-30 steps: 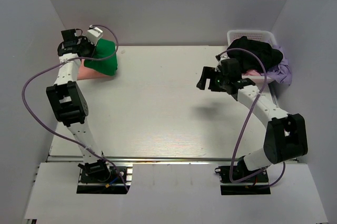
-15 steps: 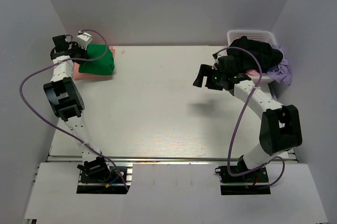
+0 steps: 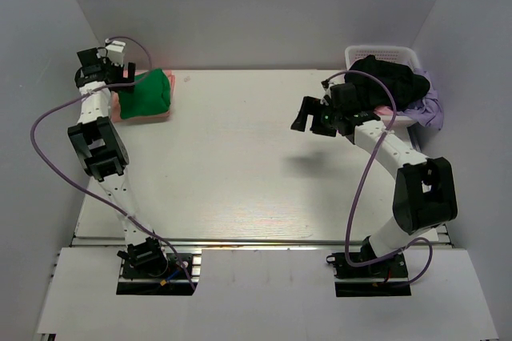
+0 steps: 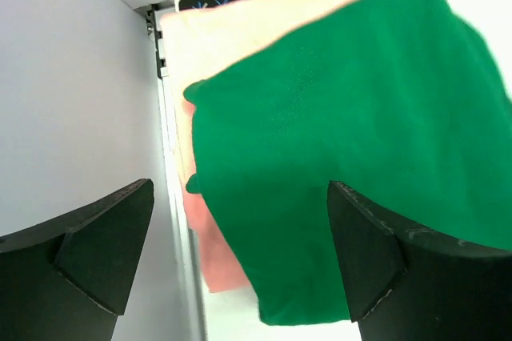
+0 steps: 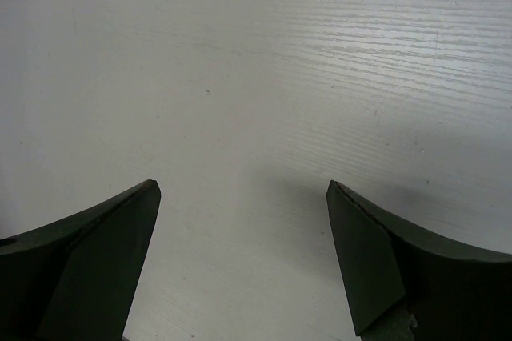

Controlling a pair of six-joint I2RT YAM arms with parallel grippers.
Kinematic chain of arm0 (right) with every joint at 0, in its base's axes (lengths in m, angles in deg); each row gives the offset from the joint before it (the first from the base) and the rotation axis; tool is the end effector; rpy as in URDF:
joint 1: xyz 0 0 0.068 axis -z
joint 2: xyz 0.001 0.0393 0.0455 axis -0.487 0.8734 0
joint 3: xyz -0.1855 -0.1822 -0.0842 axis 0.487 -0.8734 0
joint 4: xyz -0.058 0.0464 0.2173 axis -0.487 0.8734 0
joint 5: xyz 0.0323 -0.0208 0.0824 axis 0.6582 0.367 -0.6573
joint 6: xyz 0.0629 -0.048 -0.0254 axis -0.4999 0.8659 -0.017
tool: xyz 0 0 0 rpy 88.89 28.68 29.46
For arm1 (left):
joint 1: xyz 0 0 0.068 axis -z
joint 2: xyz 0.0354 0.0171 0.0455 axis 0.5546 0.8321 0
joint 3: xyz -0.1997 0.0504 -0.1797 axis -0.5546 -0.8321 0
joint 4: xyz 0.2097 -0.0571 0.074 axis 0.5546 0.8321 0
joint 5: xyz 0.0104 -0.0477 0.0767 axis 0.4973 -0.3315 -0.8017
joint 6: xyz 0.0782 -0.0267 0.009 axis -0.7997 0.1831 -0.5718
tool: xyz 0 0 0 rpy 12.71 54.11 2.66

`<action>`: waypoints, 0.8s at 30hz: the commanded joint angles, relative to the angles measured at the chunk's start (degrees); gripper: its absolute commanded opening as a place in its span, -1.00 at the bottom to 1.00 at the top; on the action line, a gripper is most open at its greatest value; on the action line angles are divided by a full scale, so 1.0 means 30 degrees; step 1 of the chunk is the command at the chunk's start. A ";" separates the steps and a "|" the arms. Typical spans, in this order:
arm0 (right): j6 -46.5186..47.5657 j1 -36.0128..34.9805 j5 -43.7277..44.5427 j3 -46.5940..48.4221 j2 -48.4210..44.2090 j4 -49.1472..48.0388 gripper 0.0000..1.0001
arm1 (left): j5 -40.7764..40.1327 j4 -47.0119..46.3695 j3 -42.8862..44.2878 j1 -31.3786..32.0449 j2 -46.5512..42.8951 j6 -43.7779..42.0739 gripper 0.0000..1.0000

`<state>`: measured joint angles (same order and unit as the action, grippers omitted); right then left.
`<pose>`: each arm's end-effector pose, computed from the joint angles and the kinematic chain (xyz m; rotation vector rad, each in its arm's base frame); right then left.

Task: Fold and stack the t-shirts
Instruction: Put the neatly folded tshirt into the corner of the board with the left arm

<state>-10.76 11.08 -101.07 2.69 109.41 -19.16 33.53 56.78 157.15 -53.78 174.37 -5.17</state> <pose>0.3311 0.1242 0.2519 -0.0170 2.3032 0.6225 0.5035 0.1621 0.2340 0.2794 2.1756 0.1351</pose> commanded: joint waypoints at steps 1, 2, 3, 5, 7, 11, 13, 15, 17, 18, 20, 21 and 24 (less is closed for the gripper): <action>0.0050 -0.0043 -0.0187 0.0289 -0.0955 -0.0566 0.81 | -0.0553 -0.0152 0.0908 -0.0098 -0.1471 0.2426 0.98; -0.0007 -0.0043 -0.0158 0.0230 -0.1189 -0.0653 0.81 | -0.0553 0.0109 0.0908 -0.0098 -0.1761 0.2607 0.98; 0.0050 -0.0101 -0.0099 0.0026 -0.1452 -0.0712 0.81 | -0.0553 0.0286 0.0908 0.0076 -0.2141 0.2811 0.98; 0.0109 -0.0014 -0.0157 -0.0470 -0.2007 -0.1004 0.81 | -0.0553 0.0551 0.0444 0.0310 -0.2553 0.3251 0.98; 0.0138 -0.0072 -0.0274 -0.0736 -0.2244 -0.1093 0.81 | 0.0788 0.0786 0.0090 0.0488 -0.3166 0.3458 0.98; 0.0314 -0.0014 -0.0216 -0.1993 -0.3472 -0.1239 0.81 | 0.3657 0.1399 -0.0701 0.0691 -0.4046 0.5884 0.98; 0.0460 0.0015 -0.0129 -0.2638 -0.4321 -0.1502 0.81 | 0.3871 0.1957 -0.1225 0.1335 -0.4428 0.6559 0.98; 0.0432 -0.0013 -0.0069 -0.3487 -0.4966 -0.1796 0.81 | 0.3552 0.1522 -0.2250 0.2593 -0.5713 0.7527 0.98; 0.0431 0.0016 -0.0156 -0.3842 -0.5378 -0.2030 0.81 | 0.2529 0.0586 -0.5086 0.3647 -0.7147 0.8289 0.98; 0.0402 0.0016 -0.0273 -0.4452 -0.5815 -0.2147 0.81 | 0.2233 -0.0144 -0.6374 0.4696 -0.9010 0.9162 0.98; 0.0519 0.0016 -0.0449 -0.4779 -0.6141 -0.2323 0.81 | 0.1271 -0.2285 -1.0299 0.5815 -1.0982 0.9754 0.98; 0.0519 0.0016 -0.0305 -0.5332 -0.6519 -0.2237 0.81 | 0.0712 -0.2726 -1.1502 0.6922 -1.1891 1.0511 0.98; 0.0461 -0.0013 0.0336 -0.6212 -0.7311 -0.2265 0.81 | -0.0842 -0.3199 -1.5489 0.8568 -1.5057 1.1539 0.98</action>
<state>-9.86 11.08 -101.18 -14.10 90.22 -23.64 36.28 51.27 116.63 -30.27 137.94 23.58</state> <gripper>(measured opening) 0.904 0.985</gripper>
